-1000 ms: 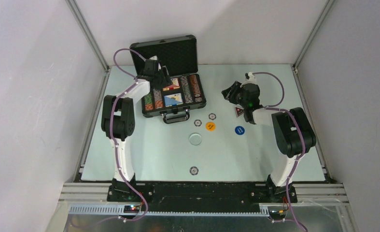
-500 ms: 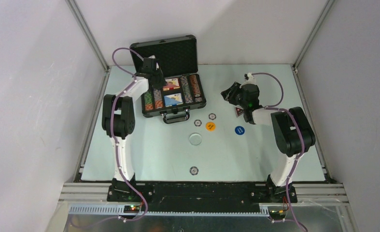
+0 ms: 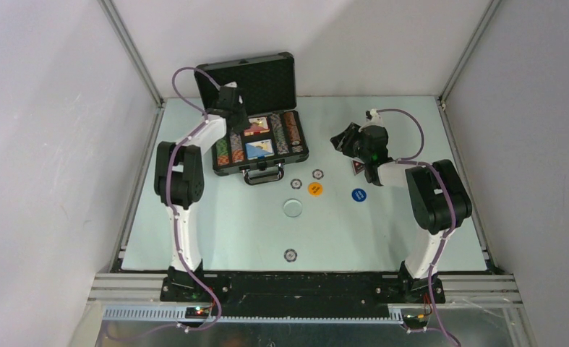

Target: Pack up texas hold em set

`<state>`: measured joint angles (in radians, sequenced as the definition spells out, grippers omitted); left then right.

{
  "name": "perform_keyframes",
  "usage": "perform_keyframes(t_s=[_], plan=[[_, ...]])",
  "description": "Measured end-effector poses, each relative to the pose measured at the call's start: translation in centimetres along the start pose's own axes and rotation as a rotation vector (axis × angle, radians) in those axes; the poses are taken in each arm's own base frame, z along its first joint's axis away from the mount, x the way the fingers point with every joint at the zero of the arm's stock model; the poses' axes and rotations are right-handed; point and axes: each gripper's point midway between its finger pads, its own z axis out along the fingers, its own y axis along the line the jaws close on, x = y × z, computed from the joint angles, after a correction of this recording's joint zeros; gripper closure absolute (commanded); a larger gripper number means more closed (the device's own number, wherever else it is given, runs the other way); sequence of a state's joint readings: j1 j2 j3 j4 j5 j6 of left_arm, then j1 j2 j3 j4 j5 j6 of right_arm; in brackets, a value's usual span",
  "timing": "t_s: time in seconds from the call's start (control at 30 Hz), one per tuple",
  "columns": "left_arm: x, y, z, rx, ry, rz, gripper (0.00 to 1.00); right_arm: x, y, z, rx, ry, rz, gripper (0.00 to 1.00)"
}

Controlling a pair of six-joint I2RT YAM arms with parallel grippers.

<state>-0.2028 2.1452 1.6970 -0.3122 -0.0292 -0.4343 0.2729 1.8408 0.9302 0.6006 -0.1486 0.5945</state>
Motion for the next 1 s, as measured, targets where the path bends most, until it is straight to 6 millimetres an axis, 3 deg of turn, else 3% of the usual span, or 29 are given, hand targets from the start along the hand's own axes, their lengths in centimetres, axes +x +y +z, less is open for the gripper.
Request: perform_keyframes(t_s=[0.27, 0.47, 0.6, 0.73, 0.8, 1.0], plan=[[-0.1, 0.0, 0.0, -0.127, 0.036, 0.115, 0.97, 0.2, 0.1, 0.0, -0.008, 0.009, 0.009, 0.56], [0.0, 0.3, 0.5, -0.181, 0.059, 0.172, 0.94, 0.6, -0.1, 0.1, -0.007, 0.02, 0.02, 0.56], [-0.2, 0.3, 0.7, -0.189, 0.062, 0.184, 0.84, 0.7, -0.2, 0.2, -0.008, 0.023, 0.027, 0.56], [-0.2, -0.5, 0.8, -0.176, 0.053, 0.193, 0.66, 0.7, -0.2, 0.2, -0.008, 0.023, 0.03, 0.56], [-0.1, -0.9, 0.8, -0.169, 0.051, 0.202, 0.51, 0.7, -0.2, 0.2, -0.008, 0.024, 0.03, 0.56], [0.4, -2.3, 0.7, -0.143, 0.026, 0.217, 0.38, 0.7, -0.2, 0.2, -0.008, 0.024, 0.03, 0.56]])
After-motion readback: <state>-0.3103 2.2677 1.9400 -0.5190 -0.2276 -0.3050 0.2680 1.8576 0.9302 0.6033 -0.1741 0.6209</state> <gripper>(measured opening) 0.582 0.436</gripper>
